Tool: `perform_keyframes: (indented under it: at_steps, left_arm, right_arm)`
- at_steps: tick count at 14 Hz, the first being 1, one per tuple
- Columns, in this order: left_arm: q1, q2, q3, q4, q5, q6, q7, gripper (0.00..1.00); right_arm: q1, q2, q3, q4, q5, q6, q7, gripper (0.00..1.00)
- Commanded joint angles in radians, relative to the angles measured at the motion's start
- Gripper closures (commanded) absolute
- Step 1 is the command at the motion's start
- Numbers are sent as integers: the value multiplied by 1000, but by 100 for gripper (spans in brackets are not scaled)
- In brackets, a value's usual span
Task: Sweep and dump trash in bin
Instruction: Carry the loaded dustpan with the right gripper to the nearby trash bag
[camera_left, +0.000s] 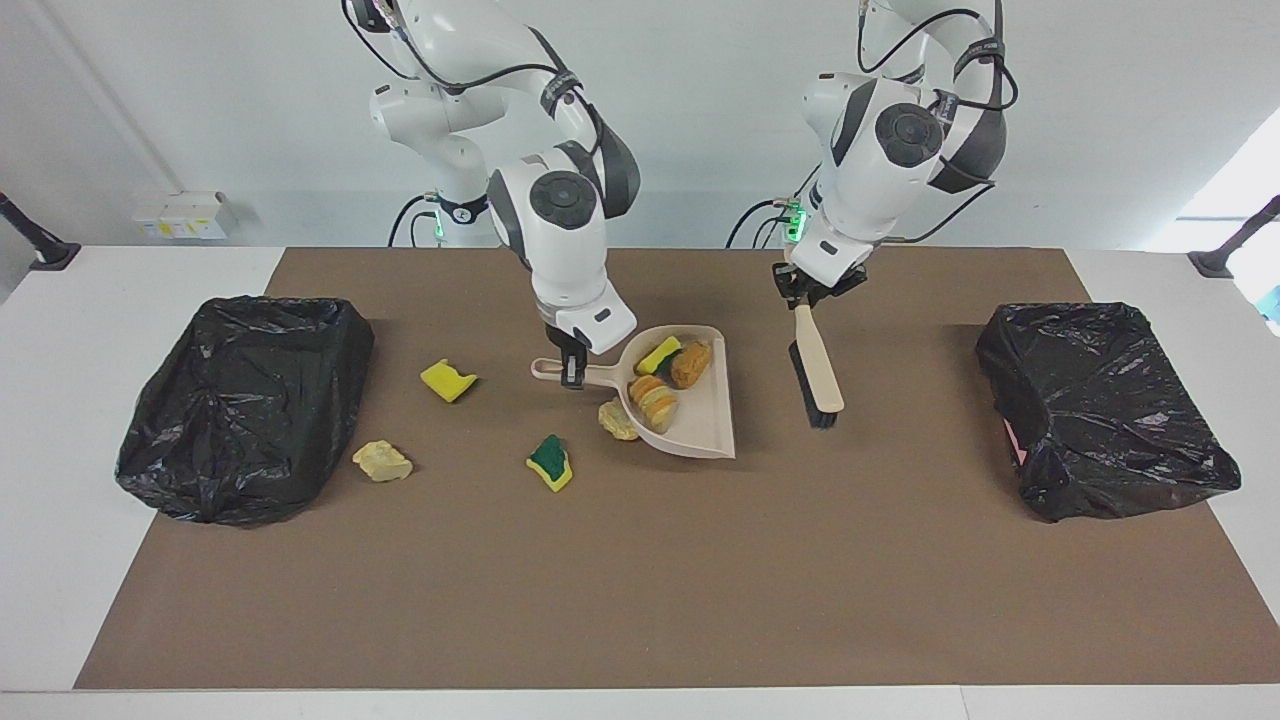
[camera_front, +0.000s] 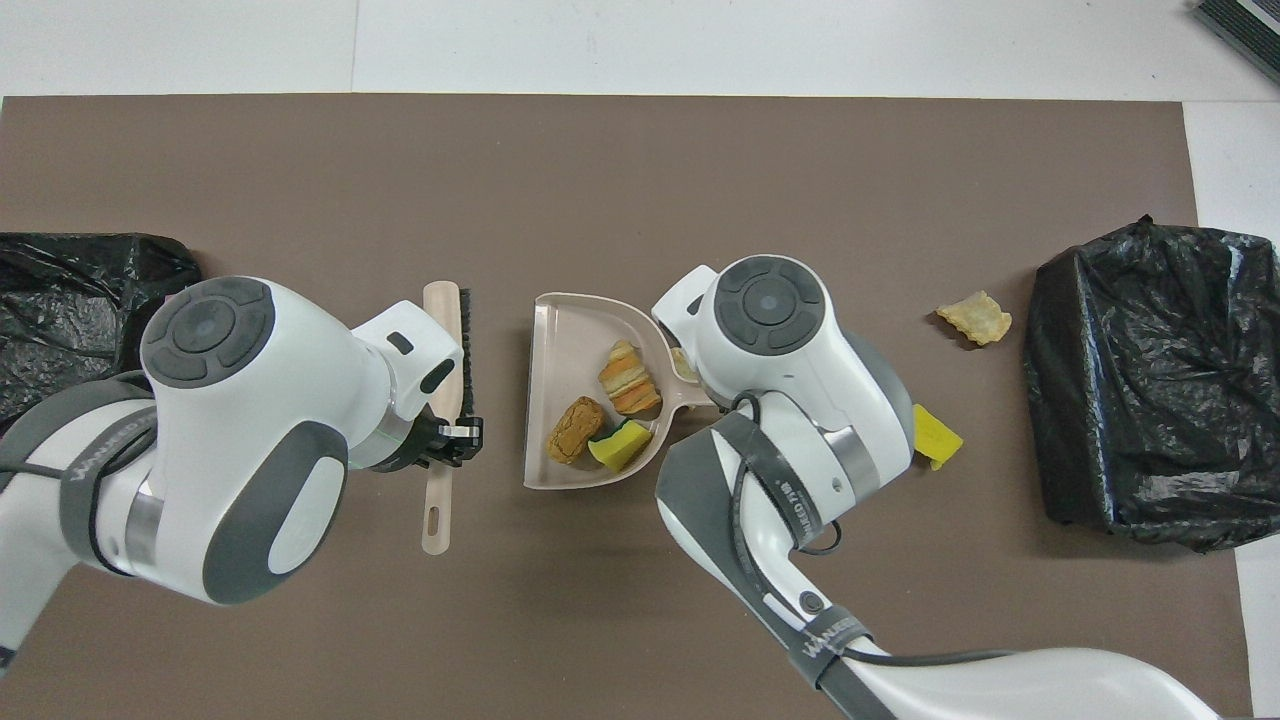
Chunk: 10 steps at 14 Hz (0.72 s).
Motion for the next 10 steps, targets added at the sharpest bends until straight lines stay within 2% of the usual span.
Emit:
perform_keyframes:
  at_steps: [1, 4, 7, 10]
  left_arm:
    - [-8, -72, -23, -52, 36, -35, -91, 100]
    - [-109, -118, -44, -117, 33, 39, -249, 100]
    - [-235, -99, -44, -151, 30, 119, -321, 100]
    - [-365, -35, -44, -203, 25, 259, -445, 100]
  right_arm:
    - [-103, -22, 10, 53, 33, -98, -116, 100]
    - [-222, -42, 4, 95, 31, -166, -170, 100]
    - [-351, -80, -1, 95, 22, -166, -253, 100]
    - [-480, -100, -4, 95, 6, -175, -354, 100]
